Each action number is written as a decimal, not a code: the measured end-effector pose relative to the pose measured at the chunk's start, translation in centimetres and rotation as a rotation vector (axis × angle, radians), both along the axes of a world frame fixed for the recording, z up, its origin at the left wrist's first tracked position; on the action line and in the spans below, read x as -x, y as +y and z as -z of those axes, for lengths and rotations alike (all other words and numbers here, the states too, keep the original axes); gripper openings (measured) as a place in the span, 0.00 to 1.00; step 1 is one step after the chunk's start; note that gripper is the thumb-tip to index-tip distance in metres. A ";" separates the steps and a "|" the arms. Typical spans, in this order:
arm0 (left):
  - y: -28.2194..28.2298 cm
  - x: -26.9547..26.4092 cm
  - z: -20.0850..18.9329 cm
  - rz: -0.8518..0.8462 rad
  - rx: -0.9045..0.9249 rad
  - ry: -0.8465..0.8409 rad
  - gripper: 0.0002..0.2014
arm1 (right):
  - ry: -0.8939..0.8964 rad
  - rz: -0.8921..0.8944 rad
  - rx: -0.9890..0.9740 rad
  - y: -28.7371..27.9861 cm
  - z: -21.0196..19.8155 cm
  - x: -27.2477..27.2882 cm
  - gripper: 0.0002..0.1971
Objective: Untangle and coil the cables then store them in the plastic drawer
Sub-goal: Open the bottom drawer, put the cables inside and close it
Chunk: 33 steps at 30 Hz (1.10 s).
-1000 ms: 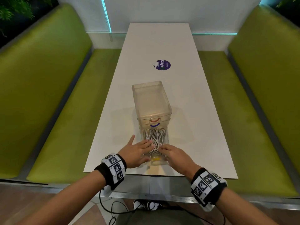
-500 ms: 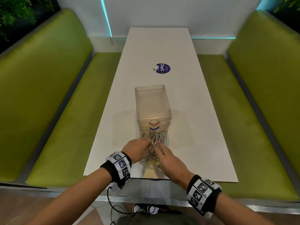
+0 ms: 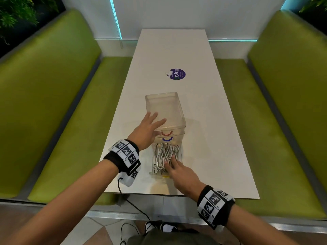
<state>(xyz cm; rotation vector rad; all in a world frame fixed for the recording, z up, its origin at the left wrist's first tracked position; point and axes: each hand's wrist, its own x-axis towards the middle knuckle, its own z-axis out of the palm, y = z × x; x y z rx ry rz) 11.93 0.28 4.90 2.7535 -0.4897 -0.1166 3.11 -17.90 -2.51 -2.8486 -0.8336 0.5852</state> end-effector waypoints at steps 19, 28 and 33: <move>0.2 -0.4 -0.6 -0.033 0.012 0.065 0.25 | -0.296 0.173 -0.185 0.5 1.8 -2.8 0.29; 0.4 -0.5 -0.9 -0.057 0.027 0.089 0.25 | -0.350 -0.041 -0.317 3.4 1.7 -3.5 0.32; 0.5 -0.6 -1.0 -0.062 0.050 0.096 0.24 | -0.392 -0.019 -0.300 2.6 1.4 -4.4 0.25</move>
